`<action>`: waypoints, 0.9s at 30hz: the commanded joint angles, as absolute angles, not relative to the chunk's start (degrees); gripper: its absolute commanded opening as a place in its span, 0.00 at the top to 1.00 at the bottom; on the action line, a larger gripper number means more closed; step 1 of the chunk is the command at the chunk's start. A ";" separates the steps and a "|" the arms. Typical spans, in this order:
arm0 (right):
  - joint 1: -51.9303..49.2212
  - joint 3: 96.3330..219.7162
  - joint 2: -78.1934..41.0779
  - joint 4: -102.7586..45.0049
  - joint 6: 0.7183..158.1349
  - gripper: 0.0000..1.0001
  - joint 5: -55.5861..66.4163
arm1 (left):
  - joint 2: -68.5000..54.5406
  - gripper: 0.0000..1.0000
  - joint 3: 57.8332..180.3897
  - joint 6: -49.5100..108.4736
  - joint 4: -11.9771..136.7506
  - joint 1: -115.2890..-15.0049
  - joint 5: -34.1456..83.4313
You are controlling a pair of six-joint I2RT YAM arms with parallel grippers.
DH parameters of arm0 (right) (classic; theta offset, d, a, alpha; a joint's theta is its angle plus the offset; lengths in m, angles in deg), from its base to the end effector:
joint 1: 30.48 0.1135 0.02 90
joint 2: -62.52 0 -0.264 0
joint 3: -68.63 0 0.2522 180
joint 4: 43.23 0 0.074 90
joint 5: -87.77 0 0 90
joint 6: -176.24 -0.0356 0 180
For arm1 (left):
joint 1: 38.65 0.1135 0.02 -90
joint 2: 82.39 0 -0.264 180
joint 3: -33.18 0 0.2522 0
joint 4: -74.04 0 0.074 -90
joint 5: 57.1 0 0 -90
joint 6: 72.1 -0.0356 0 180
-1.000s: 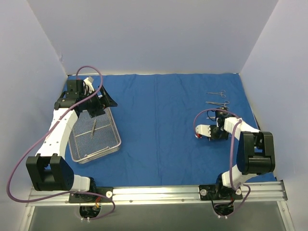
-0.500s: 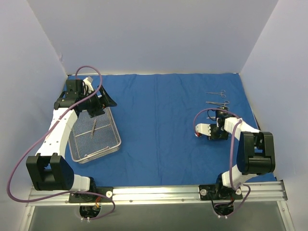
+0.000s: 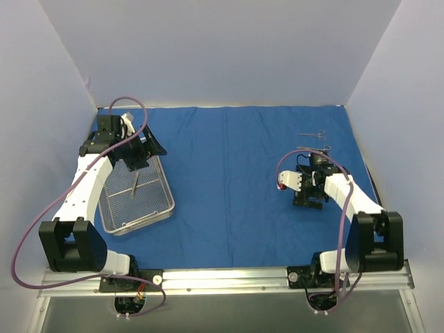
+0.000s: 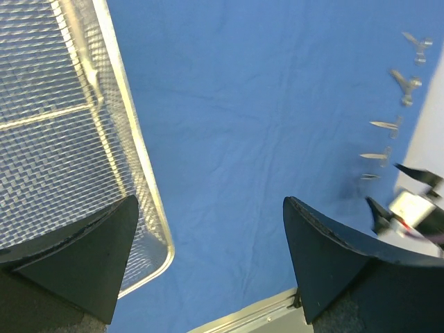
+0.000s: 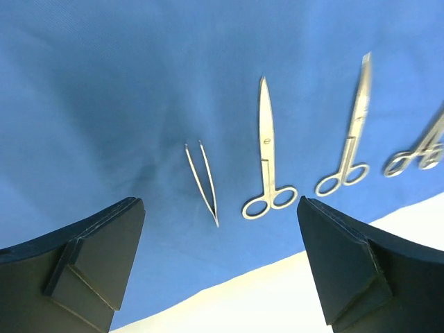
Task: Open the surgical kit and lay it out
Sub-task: Place the medical item in the surgical kit, then pick up the medical item from the container.
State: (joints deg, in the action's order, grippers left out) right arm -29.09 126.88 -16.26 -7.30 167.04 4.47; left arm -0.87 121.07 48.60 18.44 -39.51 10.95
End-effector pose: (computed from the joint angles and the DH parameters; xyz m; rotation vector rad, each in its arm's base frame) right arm 0.2651 0.0106 0.1929 -1.7386 1.9238 -0.3824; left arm 0.3014 -0.0178 0.3215 -0.4633 2.4293 -0.7096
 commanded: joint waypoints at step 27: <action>-14.03 181.91 -30.39 -6.32 68.86 0.00 23.76 | 26.25 0.37 141.95 35.57 -5.19 -32.76 36.94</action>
State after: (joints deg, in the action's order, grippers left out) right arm -9.12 184.17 -33.75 -5.72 79.94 16.08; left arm 25.71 138.53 37.41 -1.21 -32.69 31.82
